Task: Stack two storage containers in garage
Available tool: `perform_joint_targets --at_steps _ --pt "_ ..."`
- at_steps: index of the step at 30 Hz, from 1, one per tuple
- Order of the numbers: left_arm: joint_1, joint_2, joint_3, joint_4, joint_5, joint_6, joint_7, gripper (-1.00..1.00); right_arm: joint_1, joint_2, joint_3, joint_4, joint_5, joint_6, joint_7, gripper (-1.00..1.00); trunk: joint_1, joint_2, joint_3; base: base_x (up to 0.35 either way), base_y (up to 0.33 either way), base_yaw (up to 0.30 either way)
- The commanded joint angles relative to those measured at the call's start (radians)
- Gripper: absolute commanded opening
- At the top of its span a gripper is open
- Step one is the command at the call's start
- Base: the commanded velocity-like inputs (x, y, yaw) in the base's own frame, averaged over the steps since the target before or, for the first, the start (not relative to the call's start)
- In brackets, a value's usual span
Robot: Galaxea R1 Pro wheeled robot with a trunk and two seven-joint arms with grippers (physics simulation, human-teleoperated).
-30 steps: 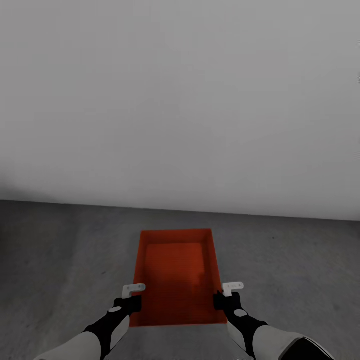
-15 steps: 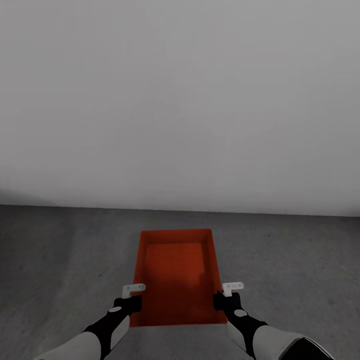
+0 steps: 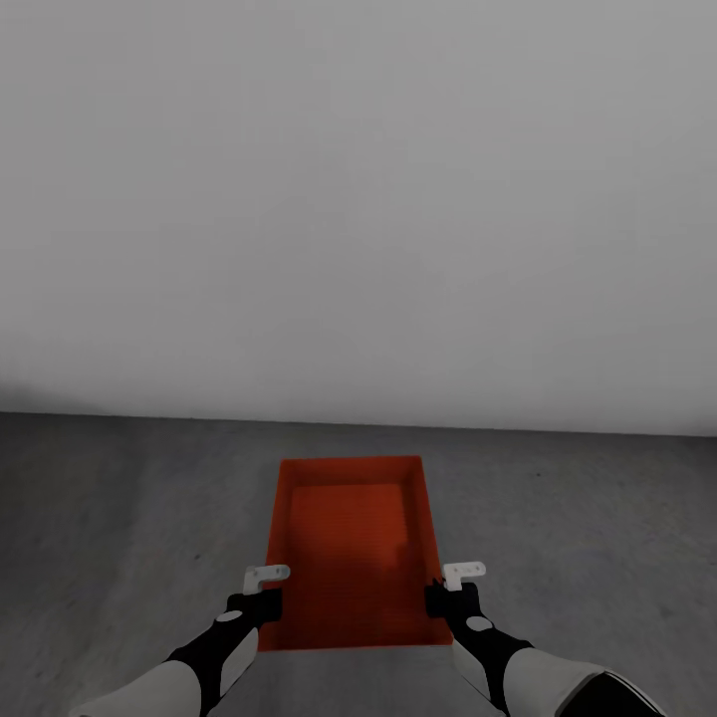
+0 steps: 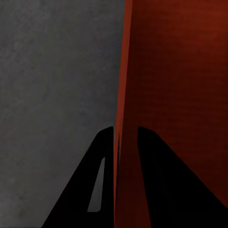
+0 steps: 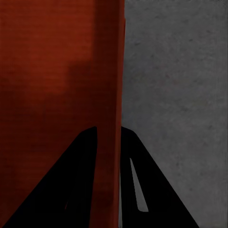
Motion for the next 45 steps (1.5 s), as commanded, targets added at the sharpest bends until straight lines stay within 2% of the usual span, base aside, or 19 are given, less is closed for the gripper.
perform_joint_targets --at_steps 1,12,22,45 --pt "-0.001 0.003 0.014 -0.002 -0.003 -0.054 0.012 -1.00 0.000 0.001 -0.068 0.002 0.005 -0.001 0.001 -1.00 0.000 -0.001 -0.001 0.223 0.000 0.000" --pt "-0.001 0.003 0.014 -0.002 -0.003 -0.054 0.012 -1.00 0.000 0.001 -0.068 0.002 0.005 -0.001 0.001 -1.00 0.000 -0.001 -0.001 0.198 0.000 -0.002" --pt "-0.001 0.004 0.014 -0.001 -0.003 -0.054 0.012 -1.00 0.000 0.001 -0.068 0.002 0.005 -0.001 0.001 -1.00 0.000 -0.001 -0.001 0.013 0.000 -0.133" --pt "-0.001 0.003 0.014 -0.001 -0.005 -0.054 0.012 -1.00 0.000 0.001 -0.068 0.002 0.005 0.001 0.001 -1.00 0.000 -0.001 -0.001 0.000 0.000 -0.005"
